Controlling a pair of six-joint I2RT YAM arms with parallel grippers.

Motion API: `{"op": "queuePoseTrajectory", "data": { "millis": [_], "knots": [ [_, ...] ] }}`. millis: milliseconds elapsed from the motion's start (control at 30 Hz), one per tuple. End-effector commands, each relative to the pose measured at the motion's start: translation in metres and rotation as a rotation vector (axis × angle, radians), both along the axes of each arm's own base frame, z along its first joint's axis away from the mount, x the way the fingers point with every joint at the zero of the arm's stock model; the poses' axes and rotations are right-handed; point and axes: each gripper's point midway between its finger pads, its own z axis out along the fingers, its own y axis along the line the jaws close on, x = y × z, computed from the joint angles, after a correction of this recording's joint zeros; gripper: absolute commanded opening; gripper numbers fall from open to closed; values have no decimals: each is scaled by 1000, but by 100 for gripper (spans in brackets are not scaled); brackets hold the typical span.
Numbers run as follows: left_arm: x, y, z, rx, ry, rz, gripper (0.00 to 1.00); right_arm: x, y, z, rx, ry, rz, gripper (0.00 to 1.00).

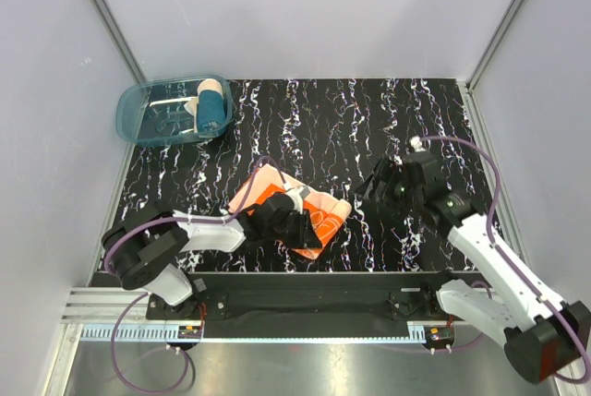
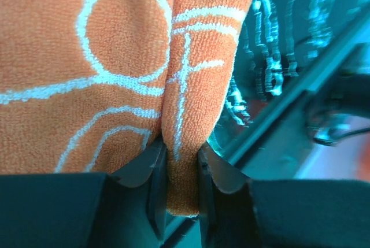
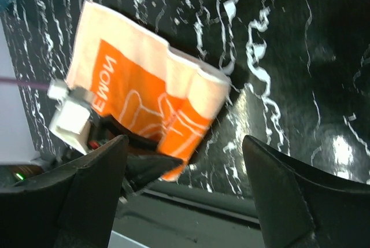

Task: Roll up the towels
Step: Roll the towel

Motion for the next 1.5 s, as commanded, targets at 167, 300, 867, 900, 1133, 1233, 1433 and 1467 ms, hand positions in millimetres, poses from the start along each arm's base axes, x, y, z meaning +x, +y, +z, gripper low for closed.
{"op": "queuePoseTrajectory", "data": {
  "millis": [167,300,867,900,1133,1233,1433,1467],
  "knots": [
    [0,-20,71,-506,196,1,19,-35,16,-37,125,87,71,84],
    [-3,-18,77,-594,287,19,19,-40,32,-49,202,86,114,84],
    [-2,-12,52,-559,318,68,19,-21,82,-89,276,89,161,75],
    [-2,-12,51,-555,317,66,20,-17,84,-87,276,82,160,74],
    [-3,-10,33,-456,296,55,21,-18,100,-102,230,121,189,42],
    [-3,-5,24,-390,262,47,26,-21,102,-106,194,142,192,30],
    [0,6,7,-201,183,54,41,-28,100,-111,85,189,215,21],
    [5,7,9,-180,149,68,46,-28,99,-111,68,193,214,20]
  ]
}}
